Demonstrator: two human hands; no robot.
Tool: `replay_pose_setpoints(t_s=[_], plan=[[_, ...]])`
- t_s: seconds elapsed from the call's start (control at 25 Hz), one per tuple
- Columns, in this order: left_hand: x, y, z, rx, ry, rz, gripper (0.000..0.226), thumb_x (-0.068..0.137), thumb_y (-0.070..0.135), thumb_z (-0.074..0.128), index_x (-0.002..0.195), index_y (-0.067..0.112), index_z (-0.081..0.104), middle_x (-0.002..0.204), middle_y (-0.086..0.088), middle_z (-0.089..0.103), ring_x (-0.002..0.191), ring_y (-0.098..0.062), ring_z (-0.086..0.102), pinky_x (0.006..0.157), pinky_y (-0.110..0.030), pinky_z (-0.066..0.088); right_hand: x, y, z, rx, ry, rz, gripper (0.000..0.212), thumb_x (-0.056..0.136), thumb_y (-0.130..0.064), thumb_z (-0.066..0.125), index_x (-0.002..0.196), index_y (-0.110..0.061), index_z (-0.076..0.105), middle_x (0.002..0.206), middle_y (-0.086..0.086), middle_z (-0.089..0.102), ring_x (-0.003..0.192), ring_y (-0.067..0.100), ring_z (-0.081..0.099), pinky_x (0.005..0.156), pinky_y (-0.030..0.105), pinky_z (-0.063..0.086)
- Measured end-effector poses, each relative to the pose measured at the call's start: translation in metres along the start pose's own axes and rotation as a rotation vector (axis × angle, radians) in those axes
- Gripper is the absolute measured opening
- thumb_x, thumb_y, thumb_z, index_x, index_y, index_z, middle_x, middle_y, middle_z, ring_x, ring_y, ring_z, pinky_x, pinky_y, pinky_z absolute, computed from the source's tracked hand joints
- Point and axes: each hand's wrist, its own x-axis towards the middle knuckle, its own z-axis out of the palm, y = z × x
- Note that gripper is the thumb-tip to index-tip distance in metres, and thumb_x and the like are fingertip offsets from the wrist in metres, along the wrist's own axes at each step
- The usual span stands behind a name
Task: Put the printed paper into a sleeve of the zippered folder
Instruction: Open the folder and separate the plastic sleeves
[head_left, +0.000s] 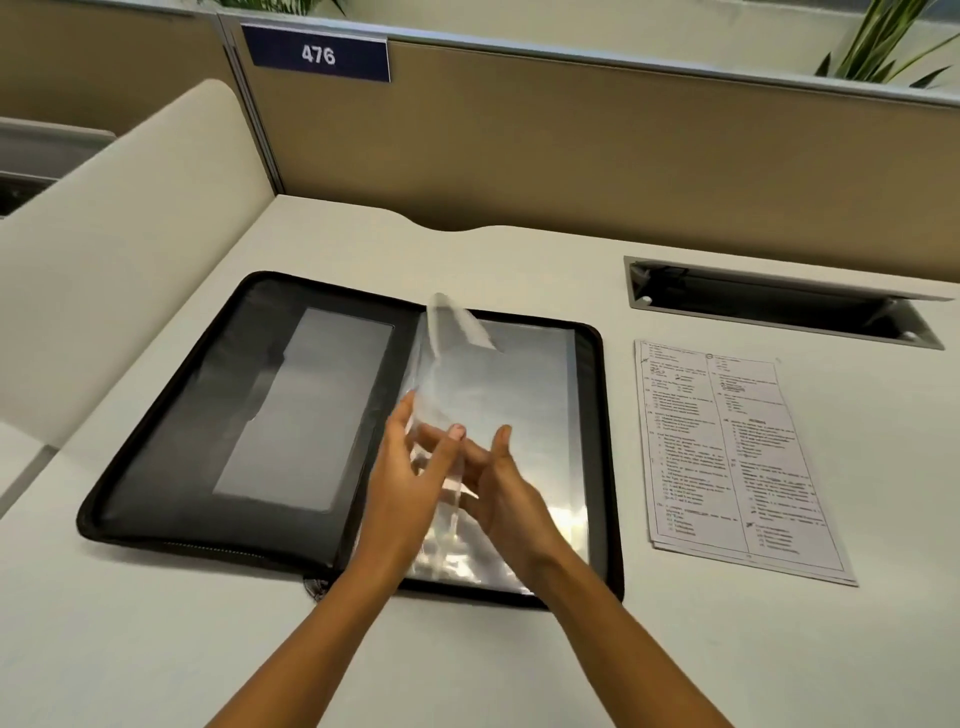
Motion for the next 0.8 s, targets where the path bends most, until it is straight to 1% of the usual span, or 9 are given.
replay_pose_setpoints(t_s=[0.16, 0.24, 0.32, 0.4, 0.48, 0.56, 0.64, 0.72, 0.8], plan=[[0.006, 0.006, -0.037, -0.018, 0.153, -0.151, 0.058, 0.087, 0.025, 0.066, 0.139, 0.020, 0.041, 0.122, 0.006, 0.063, 0.108, -0.014, 0.061, 0.085, -0.027, 0.051, 0.006, 0.010, 0.012, 0.012, 0.007, -0.002, 0.068, 0.092, -0.061, 0.012, 0.123, -0.028, 0.062, 0.128, -0.006, 0.063, 0.121, 0.013, 0.056, 0.109, 0.041, 0.039], [0.012, 0.007, -0.057, -0.128, 0.164, -0.218, 0.047, 0.087, 0.014, 0.065, 0.132, 0.014, 0.049, 0.115, -0.002, 0.068, 0.102, -0.017, 0.065, 0.076, -0.024, 0.055, 0.006, 0.012, 0.011, 0.000, -0.010, 0.009, 0.068, 0.093, -0.060, 0.010, 0.121, -0.027, 0.064, 0.129, -0.004, 0.062, 0.121, 0.014, 0.056, 0.111, 0.044, 0.036], [0.019, 0.011, -0.070, -0.347, 0.157, -0.305, 0.031, 0.095, 0.017, 0.053, 0.126, 0.009, 0.053, 0.118, -0.013, 0.066, 0.100, -0.021, 0.067, 0.072, -0.024, 0.059, 0.004, 0.015, 0.011, -0.077, -0.051, 0.017, 0.065, 0.095, -0.058, 0.010, 0.121, -0.032, 0.063, 0.133, -0.008, 0.059, 0.124, 0.010, 0.053, 0.112, 0.039, 0.035], [0.024, 0.014, -0.081, -0.450, 0.128, -0.364, 0.036, 0.098, 0.035, 0.045, 0.121, 0.010, 0.055, 0.114, -0.011, 0.066, 0.098, -0.023, 0.067, 0.074, -0.033, 0.058, 0.001, 0.016, 0.016, -0.183, -0.124, 0.007, 0.061, 0.097, -0.057, 0.011, 0.121, -0.035, 0.062, 0.135, -0.019, 0.055, 0.127, 0.002, 0.048, 0.109, 0.022, 0.034], [0.028, 0.015, -0.090, -0.315, 0.073, -0.357, 0.037, 0.090, 0.039, 0.056, 0.113, 0.010, 0.059, 0.107, -0.008, 0.069, 0.093, -0.021, 0.070, 0.076, -0.033, 0.058, -0.001, 0.019, 0.022, -0.274, -0.168, 0.009, 0.056, 0.098, -0.056, 0.013, 0.120, -0.039, 0.062, 0.135, -0.024, 0.053, 0.127, 0.000, 0.046, 0.105, 0.018, 0.033], [0.032, 0.014, -0.099, -0.045, 0.088, -0.328, 0.016, 0.084, 0.014, 0.068, 0.099, 0.009, 0.065, 0.095, -0.012, 0.070, 0.075, -0.014, 0.071, 0.067, -0.022, 0.058, -0.001, 0.021, 0.024, -0.344, -0.155, -0.015, 0.049, 0.098, -0.055, 0.020, 0.119, -0.041, 0.062, 0.135, -0.022, 0.054, 0.125, 0.000, 0.048, 0.102, 0.019, 0.036], [0.041, 0.008, -0.114, 0.286, 0.223, -0.329, 0.018, 0.084, -0.002, 0.063, 0.098, 0.007, 0.069, 0.087, -0.015, 0.069, 0.067, -0.019, 0.066, 0.068, -0.025, 0.055, 0.000, 0.021, 0.020, -0.382, -0.068, -0.071, 0.037, 0.097, -0.050, 0.036, 0.120, -0.038, 0.062, 0.131, -0.018, 0.059, 0.118, -0.003, 0.053, 0.096, 0.015, 0.042], [0.049, 0.003, -0.128, 0.469, 0.377, -0.329, 0.026, 0.087, 0.002, 0.058, 0.110, 0.009, 0.067, 0.099, -0.017, 0.070, 0.082, -0.031, 0.066, 0.084, -0.039, 0.054, 0.001, 0.021, 0.010, -0.478, 0.049, -0.142, 0.030, 0.095, -0.038, 0.052, 0.122, -0.031, 0.062, 0.130, -0.011, 0.060, 0.117, -0.001, 0.055, 0.099, 0.021, 0.045], [0.052, -0.003, -0.134, 0.751, 0.554, -0.257, 0.038, 0.087, 0.004, 0.056, 0.125, 0.006, 0.055, 0.120, -0.024, 0.060, 0.105, -0.043, 0.058, 0.094, -0.052, 0.047, 0.003, 0.025, -0.004, -0.765, 0.124, -0.205, 0.033, 0.094, -0.030, 0.056, 0.127, -0.024, 0.059, 0.136, -0.007, 0.055, 0.126, 0.007, 0.048, 0.106, 0.028, 0.041]])
